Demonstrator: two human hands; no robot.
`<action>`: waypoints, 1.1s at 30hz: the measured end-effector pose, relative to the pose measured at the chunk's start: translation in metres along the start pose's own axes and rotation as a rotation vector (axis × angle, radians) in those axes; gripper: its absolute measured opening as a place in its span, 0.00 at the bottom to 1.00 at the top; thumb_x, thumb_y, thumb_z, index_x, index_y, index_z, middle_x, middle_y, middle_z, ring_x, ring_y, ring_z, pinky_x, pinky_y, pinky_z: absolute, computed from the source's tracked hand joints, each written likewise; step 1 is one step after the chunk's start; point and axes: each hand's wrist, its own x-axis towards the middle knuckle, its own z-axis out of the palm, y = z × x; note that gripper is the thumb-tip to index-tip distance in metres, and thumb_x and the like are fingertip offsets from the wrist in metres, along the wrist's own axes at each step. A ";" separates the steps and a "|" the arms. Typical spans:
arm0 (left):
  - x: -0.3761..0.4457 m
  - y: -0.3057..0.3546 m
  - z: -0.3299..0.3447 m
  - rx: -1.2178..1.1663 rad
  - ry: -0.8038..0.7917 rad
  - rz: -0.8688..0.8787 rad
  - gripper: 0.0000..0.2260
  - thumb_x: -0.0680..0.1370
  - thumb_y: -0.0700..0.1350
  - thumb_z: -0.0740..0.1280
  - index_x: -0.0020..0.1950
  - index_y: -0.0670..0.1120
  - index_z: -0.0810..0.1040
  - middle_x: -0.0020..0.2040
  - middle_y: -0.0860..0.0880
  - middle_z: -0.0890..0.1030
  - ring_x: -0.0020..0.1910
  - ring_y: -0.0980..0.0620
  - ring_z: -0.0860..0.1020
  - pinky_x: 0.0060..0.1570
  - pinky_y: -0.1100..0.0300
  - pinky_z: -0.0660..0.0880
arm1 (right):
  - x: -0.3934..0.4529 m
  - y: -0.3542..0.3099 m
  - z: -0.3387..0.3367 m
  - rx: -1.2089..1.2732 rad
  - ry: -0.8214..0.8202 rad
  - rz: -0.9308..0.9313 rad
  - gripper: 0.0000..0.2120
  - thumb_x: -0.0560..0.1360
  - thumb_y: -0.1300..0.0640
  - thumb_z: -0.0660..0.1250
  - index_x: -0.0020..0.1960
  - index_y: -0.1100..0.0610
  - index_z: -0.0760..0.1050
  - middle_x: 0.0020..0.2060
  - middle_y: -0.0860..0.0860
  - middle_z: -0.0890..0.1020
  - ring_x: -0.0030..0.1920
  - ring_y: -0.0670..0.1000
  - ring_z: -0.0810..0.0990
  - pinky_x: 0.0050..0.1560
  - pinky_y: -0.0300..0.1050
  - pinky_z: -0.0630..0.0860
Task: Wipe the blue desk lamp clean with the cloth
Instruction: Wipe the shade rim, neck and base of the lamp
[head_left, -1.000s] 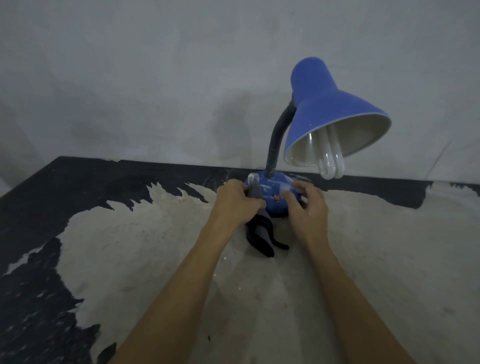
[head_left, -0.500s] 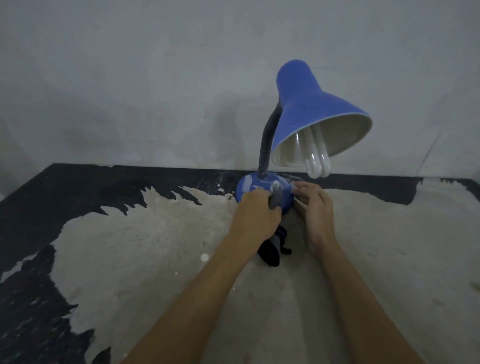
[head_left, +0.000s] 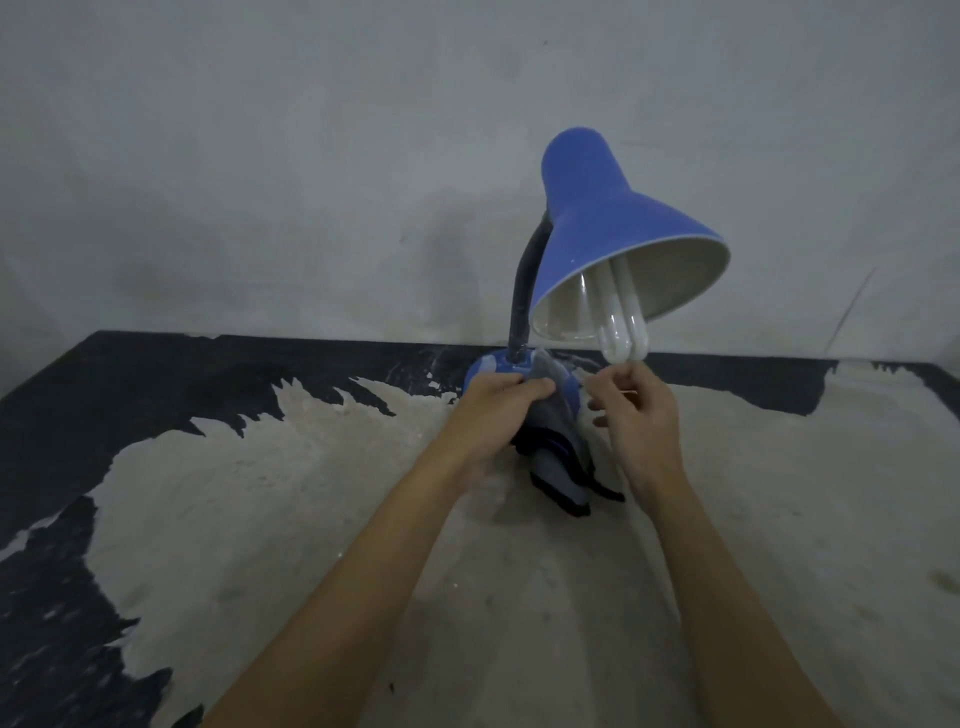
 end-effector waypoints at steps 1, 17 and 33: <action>-0.001 0.002 0.001 -0.092 -0.020 -0.059 0.32 0.71 0.54 0.72 0.72 0.42 0.72 0.52 0.44 0.86 0.50 0.47 0.85 0.51 0.53 0.82 | -0.001 -0.006 -0.002 -0.009 -0.089 -0.004 0.07 0.75 0.57 0.72 0.45 0.60 0.78 0.40 0.57 0.82 0.41 0.54 0.82 0.44 0.51 0.80; 0.008 -0.012 -0.045 0.298 0.340 0.339 0.07 0.77 0.43 0.72 0.54 0.47 0.81 0.43 0.52 0.80 0.40 0.58 0.78 0.41 0.67 0.72 | 0.008 -0.024 -0.028 -0.273 0.086 -0.092 0.10 0.71 0.60 0.75 0.49 0.58 0.75 0.39 0.53 0.79 0.37 0.45 0.77 0.32 0.28 0.70; 0.024 -0.054 -0.033 0.444 0.333 0.369 0.23 0.73 0.52 0.76 0.64 0.50 0.72 0.59 0.48 0.77 0.60 0.47 0.76 0.59 0.45 0.76 | -0.020 0.003 0.051 -0.447 -0.018 -0.207 0.12 0.68 0.58 0.75 0.45 0.56 0.72 0.43 0.49 0.75 0.43 0.48 0.73 0.40 0.31 0.65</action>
